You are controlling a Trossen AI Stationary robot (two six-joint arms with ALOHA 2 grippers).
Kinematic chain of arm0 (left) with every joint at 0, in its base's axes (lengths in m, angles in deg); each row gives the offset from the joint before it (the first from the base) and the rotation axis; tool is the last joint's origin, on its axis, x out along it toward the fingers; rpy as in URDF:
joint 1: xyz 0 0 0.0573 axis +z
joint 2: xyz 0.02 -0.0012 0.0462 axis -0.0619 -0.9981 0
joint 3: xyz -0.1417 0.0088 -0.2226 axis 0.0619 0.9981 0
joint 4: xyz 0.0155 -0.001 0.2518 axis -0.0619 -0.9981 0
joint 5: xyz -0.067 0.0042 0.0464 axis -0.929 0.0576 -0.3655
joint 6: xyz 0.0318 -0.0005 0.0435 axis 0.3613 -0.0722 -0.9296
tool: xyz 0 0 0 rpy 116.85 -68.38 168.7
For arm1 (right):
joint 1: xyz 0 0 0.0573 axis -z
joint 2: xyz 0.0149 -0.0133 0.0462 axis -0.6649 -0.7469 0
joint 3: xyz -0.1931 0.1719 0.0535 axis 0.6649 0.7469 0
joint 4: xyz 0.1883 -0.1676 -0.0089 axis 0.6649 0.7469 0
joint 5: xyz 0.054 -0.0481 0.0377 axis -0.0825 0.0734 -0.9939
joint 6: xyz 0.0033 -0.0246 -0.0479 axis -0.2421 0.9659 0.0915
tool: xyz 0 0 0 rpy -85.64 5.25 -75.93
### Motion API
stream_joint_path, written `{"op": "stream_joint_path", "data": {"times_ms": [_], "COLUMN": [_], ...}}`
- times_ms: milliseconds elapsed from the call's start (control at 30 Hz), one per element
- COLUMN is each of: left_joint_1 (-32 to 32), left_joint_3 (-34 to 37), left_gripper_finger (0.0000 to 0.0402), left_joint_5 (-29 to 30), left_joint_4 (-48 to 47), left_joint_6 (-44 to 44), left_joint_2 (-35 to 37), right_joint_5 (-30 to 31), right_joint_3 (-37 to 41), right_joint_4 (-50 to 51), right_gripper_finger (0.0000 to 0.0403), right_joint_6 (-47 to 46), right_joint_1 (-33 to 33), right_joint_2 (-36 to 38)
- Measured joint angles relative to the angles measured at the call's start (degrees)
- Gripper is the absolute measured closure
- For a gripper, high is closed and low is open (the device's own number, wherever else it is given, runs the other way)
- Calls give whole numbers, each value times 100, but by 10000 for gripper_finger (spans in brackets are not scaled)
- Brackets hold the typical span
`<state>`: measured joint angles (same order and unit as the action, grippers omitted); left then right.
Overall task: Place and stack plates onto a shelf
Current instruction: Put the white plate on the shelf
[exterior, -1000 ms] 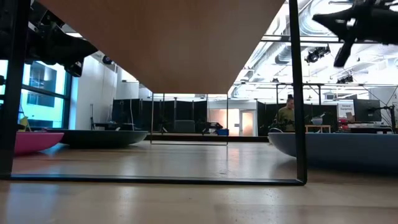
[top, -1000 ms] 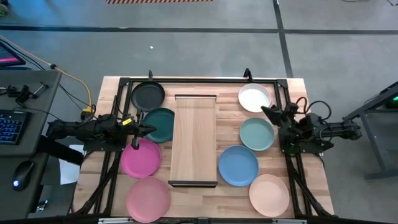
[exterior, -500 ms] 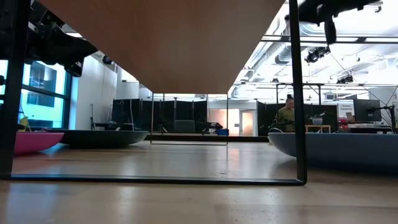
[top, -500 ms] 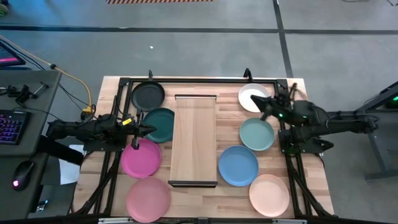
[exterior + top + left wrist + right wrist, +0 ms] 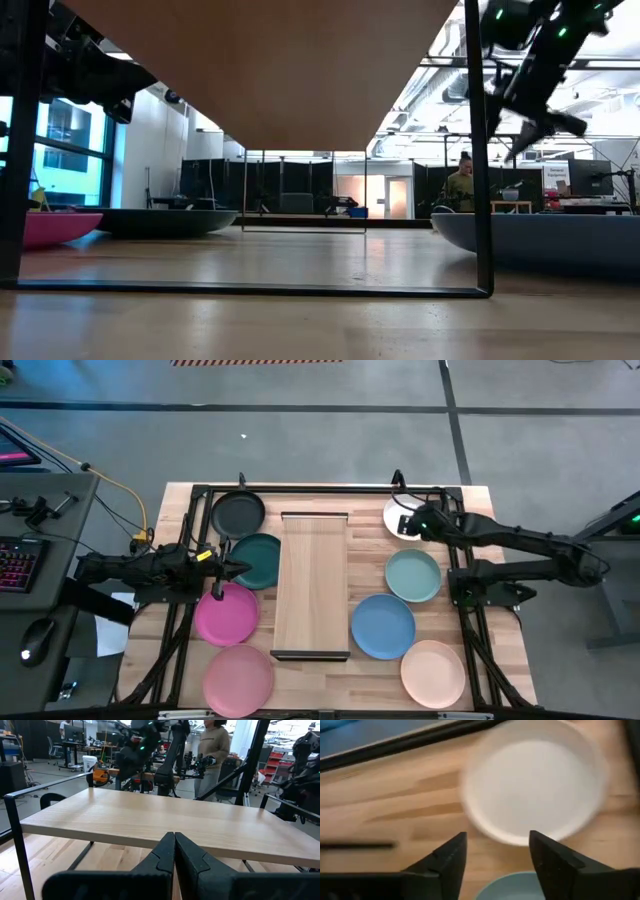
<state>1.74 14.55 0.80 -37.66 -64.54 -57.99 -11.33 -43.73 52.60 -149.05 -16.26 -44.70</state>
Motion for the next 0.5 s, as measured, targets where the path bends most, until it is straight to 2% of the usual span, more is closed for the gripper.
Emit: {"op": "stream_joint_path", "data": {"times_ms": [200,367,500], "left_joint_1": [0,0,0], "left_joint_3": [1,-1,1], "left_gripper_finger": [401,401,401], "left_joint_5": [2,2,2], "left_joint_4": [2,2,2], "left_joint_6": [0,0,1], "left_joint_2": [-1,-1,-2], "right_joint_5": [-189,22,164], "right_joint_3": [28,211,382], "right_joint_4": [511,371,41], "right_gripper_finger": [181,180,180], "right_joint_6": [-979,-1737,-1837], "right_joint_1": [567,666,738], "right_joint_2": [-743,-1168,-1471]}}
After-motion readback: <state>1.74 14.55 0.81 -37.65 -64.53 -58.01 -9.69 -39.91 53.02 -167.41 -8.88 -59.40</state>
